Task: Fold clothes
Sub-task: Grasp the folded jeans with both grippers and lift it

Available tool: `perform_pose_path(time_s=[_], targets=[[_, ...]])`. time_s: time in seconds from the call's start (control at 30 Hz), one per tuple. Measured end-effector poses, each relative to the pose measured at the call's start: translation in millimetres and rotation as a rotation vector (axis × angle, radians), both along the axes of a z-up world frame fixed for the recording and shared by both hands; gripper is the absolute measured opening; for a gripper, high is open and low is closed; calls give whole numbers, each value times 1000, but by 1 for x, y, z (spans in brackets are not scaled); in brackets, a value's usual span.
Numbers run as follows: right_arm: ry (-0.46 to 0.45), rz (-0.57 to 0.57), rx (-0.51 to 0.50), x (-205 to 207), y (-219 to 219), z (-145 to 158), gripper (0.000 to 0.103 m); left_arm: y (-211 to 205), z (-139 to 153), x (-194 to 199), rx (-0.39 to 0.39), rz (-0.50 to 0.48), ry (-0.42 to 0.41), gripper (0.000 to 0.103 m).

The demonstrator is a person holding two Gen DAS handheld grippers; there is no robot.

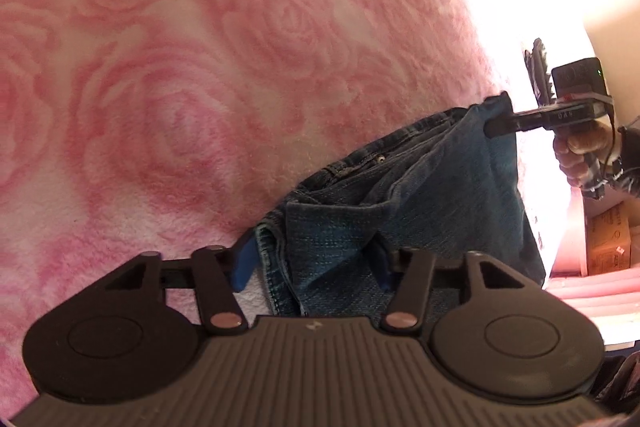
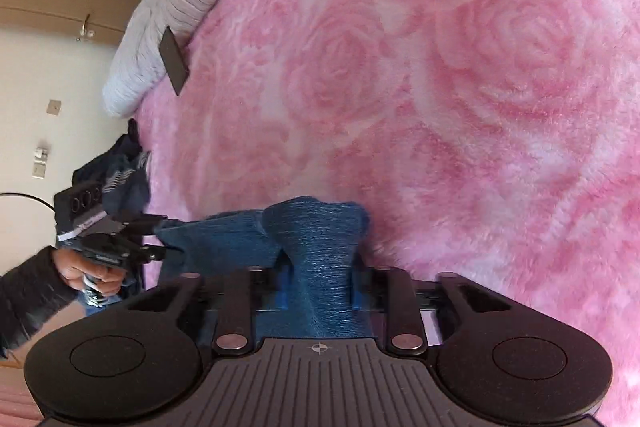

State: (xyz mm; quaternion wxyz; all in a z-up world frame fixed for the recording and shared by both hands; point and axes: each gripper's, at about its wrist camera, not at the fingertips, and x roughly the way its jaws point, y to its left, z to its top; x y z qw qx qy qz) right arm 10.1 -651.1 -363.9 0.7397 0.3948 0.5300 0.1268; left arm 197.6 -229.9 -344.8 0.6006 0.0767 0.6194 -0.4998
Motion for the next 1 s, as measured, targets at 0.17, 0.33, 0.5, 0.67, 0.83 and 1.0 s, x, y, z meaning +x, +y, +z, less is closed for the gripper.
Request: perform_pose_path(time_s=[0.17,0.33,0.5,0.67,0.83,1.0], targets=[[-52,36,-47,-2,11,36,17,10,31,-10,-47,-4,-58,33],[-142,92,-98,-1,24,82,15,19,64,-19,-93,-11,-112,31],[-254,127,-182,1,36,130,15,21,101,-22,-157,-1,-194,30],[-473,155,-320,-3,50,196,15,22,163,-30,-253,-15,-382,29],[-664,215,-533,-58,86,241,15,30,201,-92,-289,-157,-633,29],[-607,240,-613,-159,134,199,19,60,151,-196,-207,-295,-613,30]])
